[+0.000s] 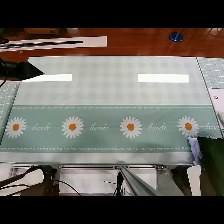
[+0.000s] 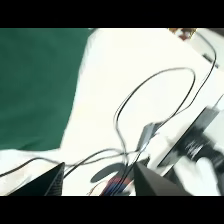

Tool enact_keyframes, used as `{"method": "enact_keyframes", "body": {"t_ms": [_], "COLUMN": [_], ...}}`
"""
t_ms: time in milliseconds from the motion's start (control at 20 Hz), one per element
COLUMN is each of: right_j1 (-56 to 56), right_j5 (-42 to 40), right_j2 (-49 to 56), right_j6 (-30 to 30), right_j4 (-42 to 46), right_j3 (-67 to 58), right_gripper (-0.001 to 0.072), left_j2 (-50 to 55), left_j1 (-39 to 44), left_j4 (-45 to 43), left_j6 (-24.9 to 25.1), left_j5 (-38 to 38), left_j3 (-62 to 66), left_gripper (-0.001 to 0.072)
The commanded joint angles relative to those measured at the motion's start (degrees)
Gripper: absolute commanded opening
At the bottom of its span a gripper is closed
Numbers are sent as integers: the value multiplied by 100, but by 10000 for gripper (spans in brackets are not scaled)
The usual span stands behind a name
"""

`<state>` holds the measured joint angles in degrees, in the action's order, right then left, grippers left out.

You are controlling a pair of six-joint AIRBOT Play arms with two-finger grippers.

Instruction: Fold the shirts.

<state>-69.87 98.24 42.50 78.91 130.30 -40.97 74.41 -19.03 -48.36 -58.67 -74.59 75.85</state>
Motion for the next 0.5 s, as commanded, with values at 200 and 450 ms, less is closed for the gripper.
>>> {"method": "enact_keyframes", "body": {"t_ms": [200,450], "right_j1": [1860,5237], "right_j5": [-2243,-1869], "right_j2": [1582,3554], "right_j6": [-420,-507], "right_j4": [-3189,-5414], "right_j3": [-2433,-3845], "right_gripper": [439,434], "left_j2": [212,793], "left_j1": [-22,485], "left_j4": [37,-175], "left_j6": [55,-684], "left_j5": [361,140], "left_j3": [-4,-39], "left_gripper": [426,425]}}
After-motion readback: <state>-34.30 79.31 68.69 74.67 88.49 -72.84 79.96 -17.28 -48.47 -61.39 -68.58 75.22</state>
